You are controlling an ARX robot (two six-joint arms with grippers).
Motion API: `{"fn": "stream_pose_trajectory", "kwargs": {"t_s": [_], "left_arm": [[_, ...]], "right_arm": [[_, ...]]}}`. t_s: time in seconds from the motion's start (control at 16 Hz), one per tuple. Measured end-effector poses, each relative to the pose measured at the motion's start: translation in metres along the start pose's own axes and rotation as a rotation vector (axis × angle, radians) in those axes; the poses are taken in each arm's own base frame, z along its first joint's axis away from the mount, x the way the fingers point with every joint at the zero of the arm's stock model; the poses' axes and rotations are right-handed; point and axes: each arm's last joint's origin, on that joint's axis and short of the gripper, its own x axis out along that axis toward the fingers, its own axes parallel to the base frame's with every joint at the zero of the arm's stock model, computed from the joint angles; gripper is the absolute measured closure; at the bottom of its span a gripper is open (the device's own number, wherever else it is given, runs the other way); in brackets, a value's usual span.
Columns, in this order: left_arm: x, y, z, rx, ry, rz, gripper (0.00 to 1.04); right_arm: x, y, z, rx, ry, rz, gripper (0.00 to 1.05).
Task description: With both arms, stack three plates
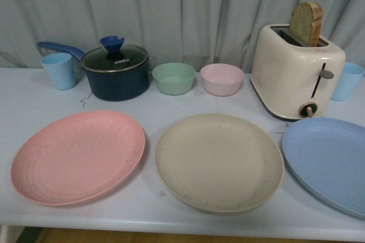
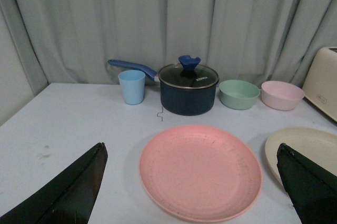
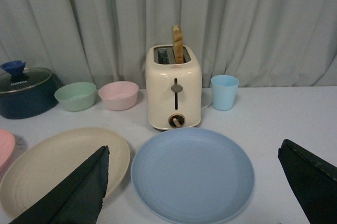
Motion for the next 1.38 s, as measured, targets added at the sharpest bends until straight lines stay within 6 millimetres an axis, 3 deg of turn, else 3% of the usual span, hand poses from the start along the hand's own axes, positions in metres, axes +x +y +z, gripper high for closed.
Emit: {"fn": "stream_pose_trajectory", "kwargs": {"t_s": [0.44, 0.5, 0.69, 1.0, 1.19, 1.38], "left_arm": [[0.0, 0.0, 0.0, 0.0, 0.0, 0.0, 0.07], [0.004, 0.002, 0.0, 0.004, 0.217, 0.065, 0.07], [0.053, 0.01, 0.014, 0.138, 0.389, 0.152, 0.07], [0.154, 0.019, -0.006, 0.158, 0.721, 0.047, 0.07], [0.2, 0.03, -0.029, 0.086, 0.922, -0.039, 0.07], [0.245, 0.045, -0.044, 0.074, 1.014, -0.049, 0.07]], "right_arm": [[0.0, 0.0, 0.0, 0.0, 0.0, 0.0, 0.06], [0.0, 0.0, 0.0, 0.0, 0.0, 0.0, 0.06], [0.0, 0.0, 0.0, 0.0, 0.0, 0.0, 0.06], [0.0, 0.0, 0.0, 0.0, 0.0, 0.0, 0.06], [0.0, 0.0, 0.0, 0.0, 0.0, 0.0, 0.06], [0.0, 0.0, 0.0, 0.0, 0.0, 0.0, 0.06]]}}
